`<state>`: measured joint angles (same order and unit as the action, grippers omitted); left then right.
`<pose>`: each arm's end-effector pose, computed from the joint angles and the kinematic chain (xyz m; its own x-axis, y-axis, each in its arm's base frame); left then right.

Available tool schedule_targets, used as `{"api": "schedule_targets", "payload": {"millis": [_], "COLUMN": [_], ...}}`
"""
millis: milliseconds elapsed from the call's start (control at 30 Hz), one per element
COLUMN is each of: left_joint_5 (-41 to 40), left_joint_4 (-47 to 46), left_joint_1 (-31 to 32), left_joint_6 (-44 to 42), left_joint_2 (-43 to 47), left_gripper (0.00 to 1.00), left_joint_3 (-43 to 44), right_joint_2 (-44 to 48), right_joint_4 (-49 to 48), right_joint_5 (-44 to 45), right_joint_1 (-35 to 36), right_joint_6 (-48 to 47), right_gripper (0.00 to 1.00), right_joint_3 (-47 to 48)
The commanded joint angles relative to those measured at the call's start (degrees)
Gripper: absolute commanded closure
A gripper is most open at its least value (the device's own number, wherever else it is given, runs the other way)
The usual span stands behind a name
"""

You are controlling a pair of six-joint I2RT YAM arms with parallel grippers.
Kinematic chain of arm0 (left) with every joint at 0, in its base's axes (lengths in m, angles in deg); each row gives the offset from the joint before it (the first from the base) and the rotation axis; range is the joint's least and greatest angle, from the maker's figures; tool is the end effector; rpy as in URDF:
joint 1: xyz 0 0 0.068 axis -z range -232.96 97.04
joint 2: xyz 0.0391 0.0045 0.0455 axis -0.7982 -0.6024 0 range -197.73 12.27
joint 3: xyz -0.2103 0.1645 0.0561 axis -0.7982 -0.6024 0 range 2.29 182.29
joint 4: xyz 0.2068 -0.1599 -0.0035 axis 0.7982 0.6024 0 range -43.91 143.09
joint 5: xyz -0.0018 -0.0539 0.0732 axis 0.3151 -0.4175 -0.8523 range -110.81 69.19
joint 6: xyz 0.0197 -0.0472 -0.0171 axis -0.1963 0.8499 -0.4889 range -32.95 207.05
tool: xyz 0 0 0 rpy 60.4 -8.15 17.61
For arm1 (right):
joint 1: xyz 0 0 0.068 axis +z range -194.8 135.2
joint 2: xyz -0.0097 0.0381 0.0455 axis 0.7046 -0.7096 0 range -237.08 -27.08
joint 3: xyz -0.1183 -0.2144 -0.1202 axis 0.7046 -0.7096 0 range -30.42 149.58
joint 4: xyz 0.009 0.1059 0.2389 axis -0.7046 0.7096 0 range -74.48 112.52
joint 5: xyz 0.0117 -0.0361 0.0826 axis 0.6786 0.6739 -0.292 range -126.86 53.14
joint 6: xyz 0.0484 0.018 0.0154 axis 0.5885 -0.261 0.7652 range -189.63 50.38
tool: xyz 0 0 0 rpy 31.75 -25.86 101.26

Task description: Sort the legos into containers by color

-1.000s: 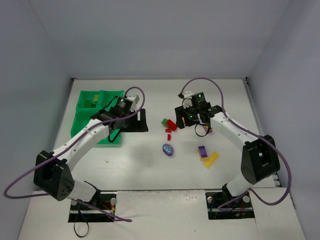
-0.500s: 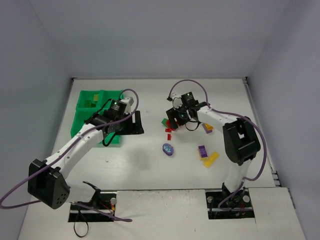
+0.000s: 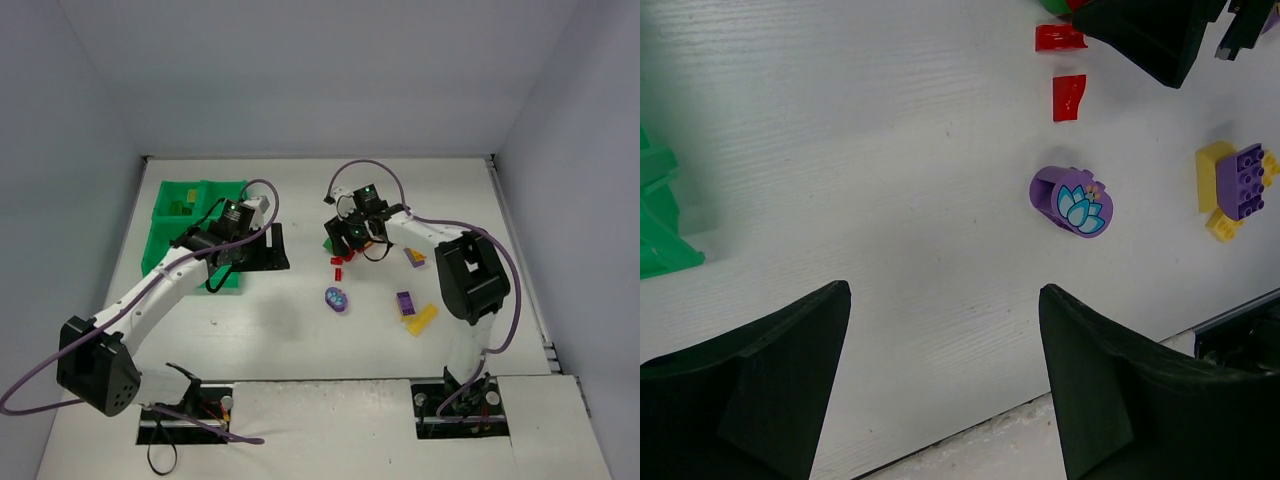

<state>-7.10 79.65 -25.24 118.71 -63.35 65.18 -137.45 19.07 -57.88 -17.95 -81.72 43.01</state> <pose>0.2453 -0.1385 0.2953 -0.8579 -0.1252 -0.4983 0.1723 0.8436 -0.5085 0.3736 0.2035 0.1921 -0.4272 -0.4354 -0.7924 -0.7716 0.6325 0.0684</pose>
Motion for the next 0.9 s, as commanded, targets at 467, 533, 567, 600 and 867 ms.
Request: {"api": "schedule_targets", "payload": {"millis": [467, 533, 567, 600, 867], "left_joint_5": [3.25, 3.33, 4.21, 4.65, 16.15], "left_joint_4": [-7.45, -8.51, -8.86, -9.3, -14.04], "left_joint_1": [-0.39, -0.74, -0.92, -1.18, -2.59], "left_joint_6": [-2.12, -2.48, -2.31, -1.61, 8.67], "left_joint_2": [4.07, 5.38, 5.56, 5.65, -0.84], "left_gripper": [0.3, 0.3, 0.3, 0.29, 0.28], "left_joint_3": [0.65, 1.35, 1.88, 2.32, 10.05], "right_joint_2": [6.82, 10.42, 11.83, 14.97, 28.09], "right_joint_4": [-5.49, -5.57, -6.36, -6.97, -10.67], "right_joint_5": [-4.2, -6.31, -8.32, -9.3, -11.5], "right_joint_1": [0.04, -0.04, 0.04, 0.04, 1.8], "right_joint_6": [-0.12, 0.41, 0.84, 1.89, 3.75], "right_gripper": [1.0, 1.0, 1.0, 1.0, 1.0], "right_joint_3": [-1.36, -2.32, -2.93, -3.81, -11.72]}}
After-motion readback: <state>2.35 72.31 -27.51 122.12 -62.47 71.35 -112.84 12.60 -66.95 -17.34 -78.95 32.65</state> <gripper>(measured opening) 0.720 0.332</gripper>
